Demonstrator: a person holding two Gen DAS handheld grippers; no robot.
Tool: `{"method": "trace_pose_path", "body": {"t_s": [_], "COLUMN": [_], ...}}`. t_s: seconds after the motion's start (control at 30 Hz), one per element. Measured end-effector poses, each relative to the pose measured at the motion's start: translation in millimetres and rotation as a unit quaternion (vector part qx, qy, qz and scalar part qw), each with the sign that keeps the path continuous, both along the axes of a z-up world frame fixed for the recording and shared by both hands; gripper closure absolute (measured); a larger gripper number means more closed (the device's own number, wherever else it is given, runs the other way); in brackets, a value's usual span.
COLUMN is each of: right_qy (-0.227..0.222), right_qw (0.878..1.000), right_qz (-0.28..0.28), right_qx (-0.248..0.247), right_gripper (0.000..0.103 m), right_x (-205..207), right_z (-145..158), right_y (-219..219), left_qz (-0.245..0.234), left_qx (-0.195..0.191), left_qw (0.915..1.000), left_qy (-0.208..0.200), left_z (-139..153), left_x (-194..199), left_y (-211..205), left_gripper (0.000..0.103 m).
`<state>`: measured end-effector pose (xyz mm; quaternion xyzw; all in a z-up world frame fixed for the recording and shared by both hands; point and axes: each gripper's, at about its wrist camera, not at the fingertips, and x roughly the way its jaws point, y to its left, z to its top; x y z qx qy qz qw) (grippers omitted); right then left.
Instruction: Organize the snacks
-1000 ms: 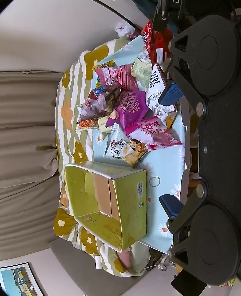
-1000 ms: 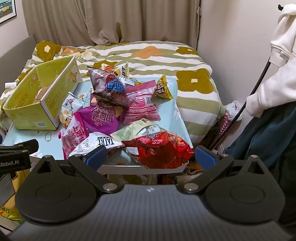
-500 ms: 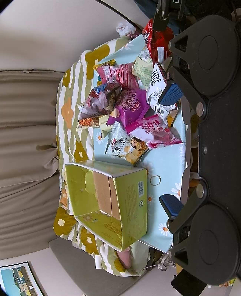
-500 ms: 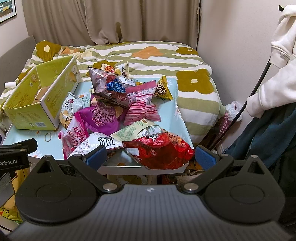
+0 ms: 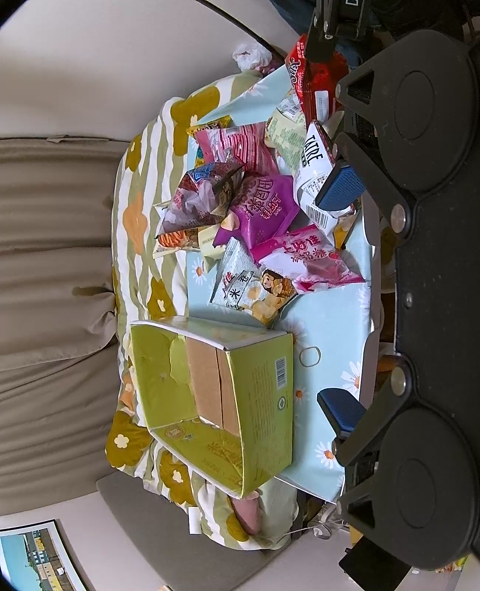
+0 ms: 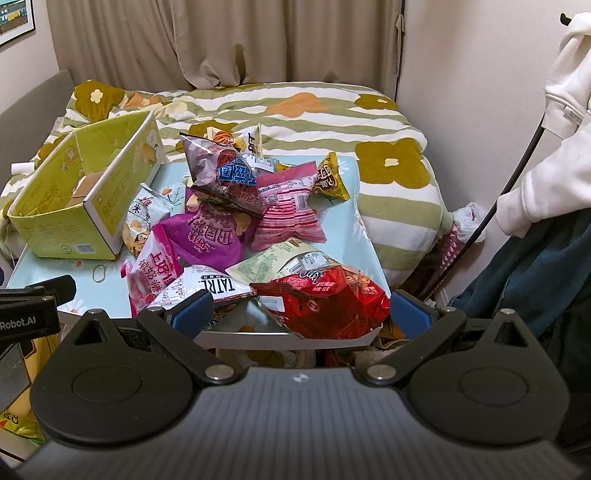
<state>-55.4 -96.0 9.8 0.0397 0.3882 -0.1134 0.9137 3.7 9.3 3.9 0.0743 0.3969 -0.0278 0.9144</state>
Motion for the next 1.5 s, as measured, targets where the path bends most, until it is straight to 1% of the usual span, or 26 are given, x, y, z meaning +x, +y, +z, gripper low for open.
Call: {"method": "trace_pose_path", "body": {"t_s": [0.73,0.83,1.13,1.5], "right_qy": [0.0,-0.003,-0.004,-0.005], "right_qw": [1.0,1.0,1.0,1.0], "right_qz": [-0.001,-0.001,-0.001,-0.001], "right_qx": [0.001,0.002,0.001,0.002], "right_gripper": [0.0,0.0,0.0,0.0], "right_x": [-3.1,-4.8,-5.2,-5.8], "right_z": [-4.6,-0.6,-0.3,0.3], "right_y": [-4.5,-7.2,-7.1,-6.3], "left_qz": [-0.006,-0.007,-0.01,-0.009], "left_qx": [0.003,0.005,-0.005,-0.005], "left_qw": [0.9999,0.9999,0.9999,0.9999], "left_qy": [-0.009,-0.01,-0.007,-0.003], "left_z": [0.0,0.1,1.0,0.3], "left_x": [-4.0,-4.2,-4.6,-3.0], "left_y": [-4.4,-5.0,-3.2,-1.8], "left_gripper": [0.0,0.0,0.0,0.0]}}
